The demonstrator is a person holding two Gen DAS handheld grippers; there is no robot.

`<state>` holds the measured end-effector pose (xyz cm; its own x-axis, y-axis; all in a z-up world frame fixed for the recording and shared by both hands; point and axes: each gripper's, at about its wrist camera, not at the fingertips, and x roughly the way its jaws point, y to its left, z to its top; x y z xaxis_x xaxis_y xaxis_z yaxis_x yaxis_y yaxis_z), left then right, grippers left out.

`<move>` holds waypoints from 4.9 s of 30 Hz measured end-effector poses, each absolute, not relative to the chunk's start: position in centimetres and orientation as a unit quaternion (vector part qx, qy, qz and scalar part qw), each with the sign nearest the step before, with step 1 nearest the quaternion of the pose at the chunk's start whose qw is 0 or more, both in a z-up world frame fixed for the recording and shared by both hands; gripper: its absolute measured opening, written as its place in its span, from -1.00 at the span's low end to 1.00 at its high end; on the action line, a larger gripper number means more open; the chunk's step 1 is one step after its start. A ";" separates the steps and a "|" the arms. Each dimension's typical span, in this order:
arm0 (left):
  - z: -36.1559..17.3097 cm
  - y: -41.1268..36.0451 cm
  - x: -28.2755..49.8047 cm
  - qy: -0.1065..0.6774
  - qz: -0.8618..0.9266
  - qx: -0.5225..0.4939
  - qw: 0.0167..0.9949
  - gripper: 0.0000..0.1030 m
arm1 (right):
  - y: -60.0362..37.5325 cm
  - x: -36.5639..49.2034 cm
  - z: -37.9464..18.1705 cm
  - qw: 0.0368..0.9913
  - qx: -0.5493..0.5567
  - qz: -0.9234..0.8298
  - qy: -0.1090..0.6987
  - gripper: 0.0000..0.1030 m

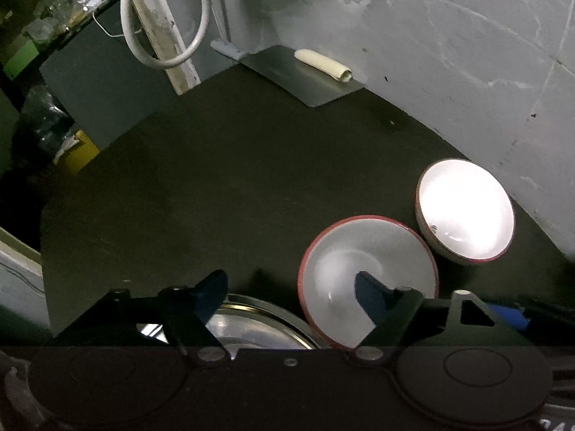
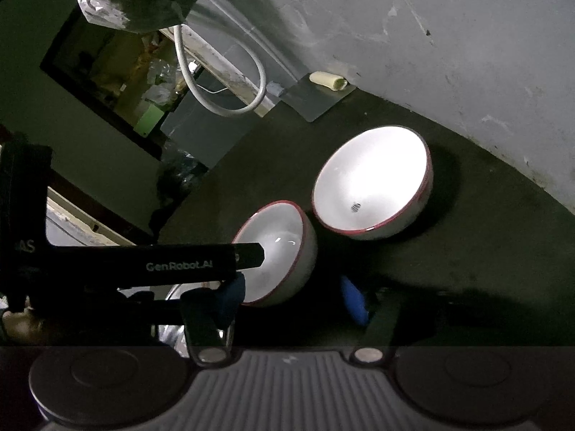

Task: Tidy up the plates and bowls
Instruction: 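Grasp the rim of the red-rimmed white bowl with both tools, then lift the white bowl and carry it toward the steel bowl, then lower the white bowl into the steel bowl, then open both tools and move them to the second red-rimmed white bowl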

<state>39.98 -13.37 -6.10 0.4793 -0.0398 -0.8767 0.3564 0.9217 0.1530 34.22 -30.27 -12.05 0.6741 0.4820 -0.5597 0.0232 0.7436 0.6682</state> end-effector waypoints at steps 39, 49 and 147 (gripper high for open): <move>-4.7 -10.7 32.5 0.481 -0.212 0.047 0.849 -0.76 | -30.9 29.9 -11.1 0.867 0.304 0.136 0.369 -0.46; -2.4 -7.2 26.5 0.430 -0.239 -0.012 0.871 -0.76 | -28.6 24.5 -7.2 0.887 0.260 0.140 0.353 -0.46; -2.1 -3.5 21.6 0.451 -0.090 -0.051 0.887 0.98 | -29.5 21.9 -6.4 0.908 0.192 0.118 0.353 1.00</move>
<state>21.58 -3.46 -2.12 0.5778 -0.2048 -0.7901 0.1133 0.9788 -0.1708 21.92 -29.45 -6.44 0.7228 0.3506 -0.5955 -0.0791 0.8981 0.4327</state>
